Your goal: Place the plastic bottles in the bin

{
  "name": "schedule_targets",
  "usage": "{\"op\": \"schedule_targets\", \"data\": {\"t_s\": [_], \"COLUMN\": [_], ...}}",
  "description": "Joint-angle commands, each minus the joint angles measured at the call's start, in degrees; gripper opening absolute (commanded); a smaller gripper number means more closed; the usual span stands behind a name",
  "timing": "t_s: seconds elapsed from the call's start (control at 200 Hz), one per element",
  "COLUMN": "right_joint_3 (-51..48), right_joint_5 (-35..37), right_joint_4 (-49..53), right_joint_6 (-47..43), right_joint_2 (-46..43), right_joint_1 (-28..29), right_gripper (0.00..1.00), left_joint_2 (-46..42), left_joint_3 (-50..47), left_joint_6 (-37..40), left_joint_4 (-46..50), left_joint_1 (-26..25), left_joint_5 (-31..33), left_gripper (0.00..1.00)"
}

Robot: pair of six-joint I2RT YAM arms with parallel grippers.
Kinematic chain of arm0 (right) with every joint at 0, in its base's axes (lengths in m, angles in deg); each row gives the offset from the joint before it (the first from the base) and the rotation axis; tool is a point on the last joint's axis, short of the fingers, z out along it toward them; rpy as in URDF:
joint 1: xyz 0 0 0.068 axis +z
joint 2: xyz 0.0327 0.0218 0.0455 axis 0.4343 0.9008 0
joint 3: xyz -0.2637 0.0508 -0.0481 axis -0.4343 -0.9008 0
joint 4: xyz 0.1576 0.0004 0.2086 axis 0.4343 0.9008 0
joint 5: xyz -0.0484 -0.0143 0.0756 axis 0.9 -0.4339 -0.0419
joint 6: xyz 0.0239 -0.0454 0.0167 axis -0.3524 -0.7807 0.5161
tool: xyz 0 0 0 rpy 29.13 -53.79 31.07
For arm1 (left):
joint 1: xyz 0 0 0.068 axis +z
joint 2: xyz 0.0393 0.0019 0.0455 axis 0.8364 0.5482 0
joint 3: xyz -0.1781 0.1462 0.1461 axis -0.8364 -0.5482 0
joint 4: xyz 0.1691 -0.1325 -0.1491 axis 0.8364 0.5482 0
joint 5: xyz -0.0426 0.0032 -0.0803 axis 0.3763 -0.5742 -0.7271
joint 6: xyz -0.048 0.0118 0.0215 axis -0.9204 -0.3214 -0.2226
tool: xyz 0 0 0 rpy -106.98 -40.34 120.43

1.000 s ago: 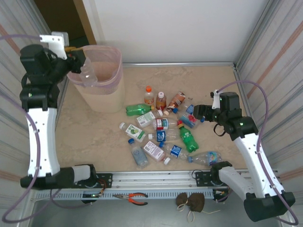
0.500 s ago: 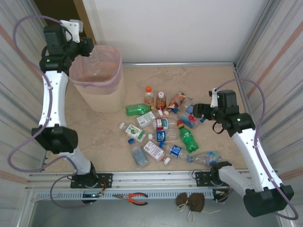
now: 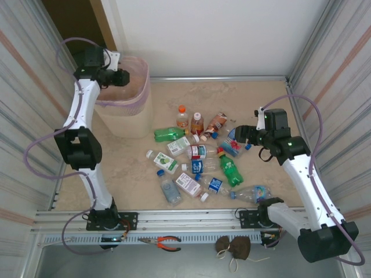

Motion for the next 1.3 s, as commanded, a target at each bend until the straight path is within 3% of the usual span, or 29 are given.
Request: {"op": "schedule_targets", "data": {"t_s": [0.0, 0.421, 0.506, 0.671, 0.827, 1.047, 1.293], "right_joint_3": [-1.2, -2.4, -2.4, -1.2, 0.8, 4.1, 8.3], "right_joint_5": [-0.1, -1.3, -1.6, -2.0, -2.4, -4.4, -4.4], "right_joint_4": [-1.2, -1.5, -1.0, 0.5, 1.6, 0.2, -6.9], "right_joint_6": [-0.1, -0.4, -0.3, -0.2, -0.6, -2.6, -3.0], "right_joint_2": [0.2, 2.3, 2.9, 5.8, 10.1, 15.0, 20.0], "right_joint_1": [0.5, 0.4, 0.4, 0.5, 0.4, 1.4, 8.2], "right_gripper": [0.87, 0.87, 0.87, 0.83, 0.78, 0.74, 0.73], "left_joint_2": [1.7, 7.6, 7.9, 6.9, 6.3, 6.3, 2.2], "left_joint_3": [-0.9, -0.6, -0.5, 0.1, 3.3, 9.1, 12.8], "left_joint_6": [1.6, -3.6, -4.6, -6.3, -7.0, -7.4, -7.9], "left_joint_4": [6.0, 15.8, 16.9, 16.6, 17.4, 20.7, 22.9], "left_joint_1": [-0.2, -0.6, -0.8, -0.8, -0.8, -0.8, -0.3], "left_joint_5": [3.1, 6.9, 7.7, 7.9, 6.7, 4.8, 2.4], "left_gripper": [0.0, 0.0, 0.07, 0.3, 0.4, 0.46, 0.48]}}
